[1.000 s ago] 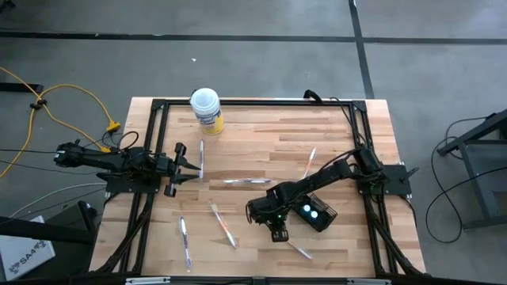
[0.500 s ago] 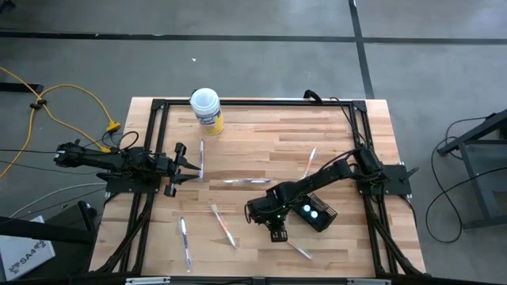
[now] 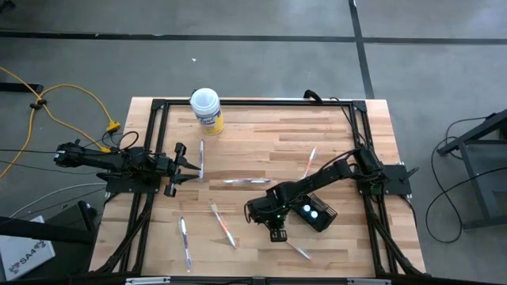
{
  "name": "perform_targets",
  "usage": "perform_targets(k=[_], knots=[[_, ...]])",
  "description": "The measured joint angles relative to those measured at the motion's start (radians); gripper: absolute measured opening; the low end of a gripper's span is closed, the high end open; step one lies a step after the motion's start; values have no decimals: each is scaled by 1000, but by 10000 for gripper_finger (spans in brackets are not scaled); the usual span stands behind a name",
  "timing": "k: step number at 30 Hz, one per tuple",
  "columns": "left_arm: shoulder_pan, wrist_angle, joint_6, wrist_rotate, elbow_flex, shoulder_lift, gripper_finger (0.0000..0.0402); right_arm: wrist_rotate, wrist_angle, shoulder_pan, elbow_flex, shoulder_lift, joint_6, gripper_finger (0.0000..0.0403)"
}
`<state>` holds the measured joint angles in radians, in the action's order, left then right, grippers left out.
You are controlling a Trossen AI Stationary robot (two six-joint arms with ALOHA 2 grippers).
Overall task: Pick & Place toothbrushing station
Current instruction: Put the bottom orange toothbrush into the wire organizer
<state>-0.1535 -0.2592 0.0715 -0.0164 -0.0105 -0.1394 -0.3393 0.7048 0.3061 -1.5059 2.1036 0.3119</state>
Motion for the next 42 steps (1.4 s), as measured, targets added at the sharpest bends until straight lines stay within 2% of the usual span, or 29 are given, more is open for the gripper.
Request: perform_targets(k=[12, 18, 26, 35, 42], knots=[[0, 0, 0, 0, 0, 0, 103, 4, -8, 0, 0, 0, -20, 3], [0, 0, 0, 0, 0, 0, 103, 30, -26, 6, 0, -12, 26, 3], [0, -4, 0, -1, 0, 0, 103, 246, -82, 54, 0, -110, 45, 3], [0, -12, 0, 0, 0, 0, 103, 614, -119, 166, -1, -230, 51, 3], [0, -12, 0, 0, 0, 0, 103, 868, -77, 243, -1, -278, 57, 3]])
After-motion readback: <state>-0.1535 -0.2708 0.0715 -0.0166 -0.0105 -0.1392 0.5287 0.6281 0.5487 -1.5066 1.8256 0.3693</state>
